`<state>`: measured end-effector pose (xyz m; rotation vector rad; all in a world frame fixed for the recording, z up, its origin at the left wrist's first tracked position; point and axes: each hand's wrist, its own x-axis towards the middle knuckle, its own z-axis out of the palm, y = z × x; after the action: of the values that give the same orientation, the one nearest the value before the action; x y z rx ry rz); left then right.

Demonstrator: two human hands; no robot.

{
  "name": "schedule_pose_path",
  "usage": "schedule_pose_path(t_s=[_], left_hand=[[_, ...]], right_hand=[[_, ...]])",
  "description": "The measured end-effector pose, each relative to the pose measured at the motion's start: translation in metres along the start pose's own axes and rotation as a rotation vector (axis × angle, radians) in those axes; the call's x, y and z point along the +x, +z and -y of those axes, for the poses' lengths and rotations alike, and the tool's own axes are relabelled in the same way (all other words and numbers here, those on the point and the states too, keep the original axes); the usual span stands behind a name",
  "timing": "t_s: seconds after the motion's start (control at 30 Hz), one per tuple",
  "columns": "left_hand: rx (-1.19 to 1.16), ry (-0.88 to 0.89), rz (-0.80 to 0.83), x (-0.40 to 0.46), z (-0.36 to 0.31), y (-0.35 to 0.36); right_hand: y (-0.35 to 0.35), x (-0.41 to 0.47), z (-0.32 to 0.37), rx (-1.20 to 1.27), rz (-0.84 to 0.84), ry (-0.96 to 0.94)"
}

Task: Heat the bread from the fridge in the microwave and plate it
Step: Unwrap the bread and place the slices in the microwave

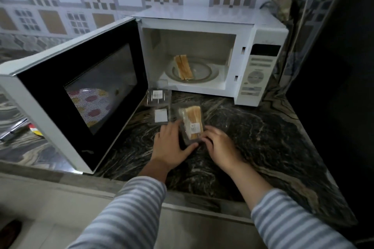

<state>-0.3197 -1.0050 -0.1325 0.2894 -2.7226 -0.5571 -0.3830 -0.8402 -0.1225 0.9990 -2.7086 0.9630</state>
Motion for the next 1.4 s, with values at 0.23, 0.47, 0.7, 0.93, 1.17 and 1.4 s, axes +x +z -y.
schedule_pose_path(t_s=[0.23, 0.47, 0.7, 0.93, 1.17, 1.4], left_hand=[[-0.034, -0.038, 0.069, -0.003, 0.004, 0.005], [0.052, -0.059, 0.196, 0.000, 0.001, 0.003], [-0.131, -0.075, 0.093, 0.001, 0.004, 0.003], [-0.376, 0.002, -0.071, 0.038, -0.013, -0.027], [-0.473, -0.057, -0.078, 0.078, -0.013, -0.050], [-0.511, -0.040, -0.063, 0.076, -0.009, -0.056]], right_hand=[[0.021, -0.001, 0.001, -0.002, -0.086, -0.114], [0.021, -0.001, 0.000, -0.011, -0.166, -0.133], [0.017, -0.002, 0.000, 0.221, -0.259, -0.116], [0.014, 0.021, 0.015, 0.240, -0.219, 0.252], [0.018, 0.068, 0.061, 0.101, -0.029, 0.454], [0.023, 0.070, 0.073, -0.096, -0.050, 0.475]])
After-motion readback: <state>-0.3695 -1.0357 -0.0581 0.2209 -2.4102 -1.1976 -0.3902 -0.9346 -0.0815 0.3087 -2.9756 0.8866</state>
